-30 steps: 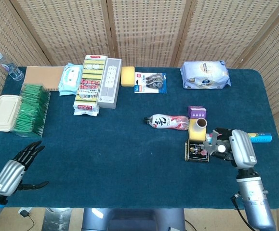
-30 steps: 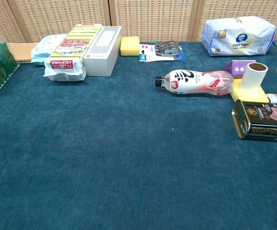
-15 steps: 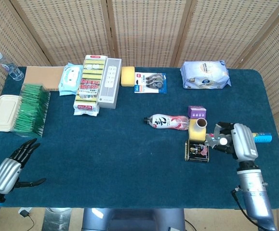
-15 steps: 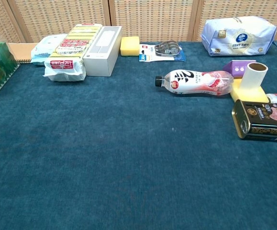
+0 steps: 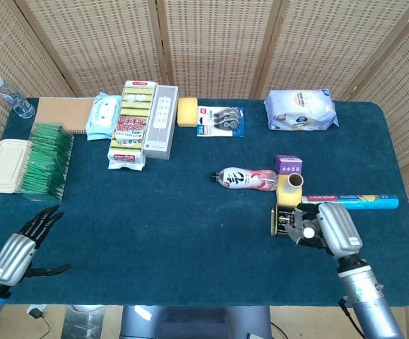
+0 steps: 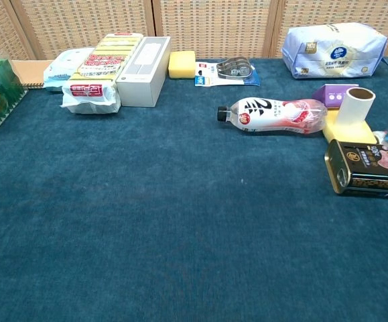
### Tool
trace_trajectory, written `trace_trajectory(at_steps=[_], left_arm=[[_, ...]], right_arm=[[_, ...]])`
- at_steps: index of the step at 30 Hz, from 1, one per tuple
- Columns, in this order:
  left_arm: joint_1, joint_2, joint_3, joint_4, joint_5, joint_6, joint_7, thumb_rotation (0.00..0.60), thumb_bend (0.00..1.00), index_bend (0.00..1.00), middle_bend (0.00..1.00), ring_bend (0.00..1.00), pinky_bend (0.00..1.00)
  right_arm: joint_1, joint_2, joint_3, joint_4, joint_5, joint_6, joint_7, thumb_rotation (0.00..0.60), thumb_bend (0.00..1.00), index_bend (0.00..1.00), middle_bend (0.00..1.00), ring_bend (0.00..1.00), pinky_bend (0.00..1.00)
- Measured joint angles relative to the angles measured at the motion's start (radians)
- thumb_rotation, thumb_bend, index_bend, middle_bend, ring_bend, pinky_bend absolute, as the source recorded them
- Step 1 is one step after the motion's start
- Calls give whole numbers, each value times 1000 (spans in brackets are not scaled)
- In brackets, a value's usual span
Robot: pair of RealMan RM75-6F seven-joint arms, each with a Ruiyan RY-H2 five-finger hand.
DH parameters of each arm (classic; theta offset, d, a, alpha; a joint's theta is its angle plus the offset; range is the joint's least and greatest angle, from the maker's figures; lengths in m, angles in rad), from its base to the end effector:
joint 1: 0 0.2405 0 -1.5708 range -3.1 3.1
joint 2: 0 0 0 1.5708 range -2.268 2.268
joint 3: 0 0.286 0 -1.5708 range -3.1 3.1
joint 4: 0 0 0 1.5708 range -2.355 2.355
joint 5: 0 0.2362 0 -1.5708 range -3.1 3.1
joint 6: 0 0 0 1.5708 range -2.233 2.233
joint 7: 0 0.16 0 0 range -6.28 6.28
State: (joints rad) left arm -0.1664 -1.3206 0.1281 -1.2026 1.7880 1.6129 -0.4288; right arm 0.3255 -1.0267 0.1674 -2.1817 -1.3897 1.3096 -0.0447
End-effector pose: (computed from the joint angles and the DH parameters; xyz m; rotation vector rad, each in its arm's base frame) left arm -0.3603 0.1882 0.0868 -1.6889 -1.0103 -1.2237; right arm -0.1656 -0.2569 0.1344 1.4840 -1.1987 1.3438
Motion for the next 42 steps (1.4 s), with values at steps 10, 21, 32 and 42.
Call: trace_trajectory(at_steps=[10, 21, 32, 42], left_arm=[[-4, -1, -15, -4, -22, -12, 5, 453, 0, 9, 2, 30, 169], [-4, 0, -14, -5, -29, -11, 7, 446, 0, 9, 2, 30, 169], [-4, -2, -14, -5, -27, -20, 9, 446, 0, 8, 2, 30, 170], [-4, 2, -6, -15, -24, -5, 11, 447, 0, 9, 2, 30, 170]], right_arm=[[-18, 3, -58, -16, -35, -2, -18, 600, 464, 783, 1000, 1000, 1000], [-25, -7, 46, -16, 119, 37, -15, 600, 463, 783, 1000, 1000, 1000], [-32, -6, 6, -19, 30, 62, -23, 600, 460, 785, 1000, 1000, 1000], [7, -35, 15, 18, -29, 56, -41, 600, 458, 785, 1000, 1000, 1000]])
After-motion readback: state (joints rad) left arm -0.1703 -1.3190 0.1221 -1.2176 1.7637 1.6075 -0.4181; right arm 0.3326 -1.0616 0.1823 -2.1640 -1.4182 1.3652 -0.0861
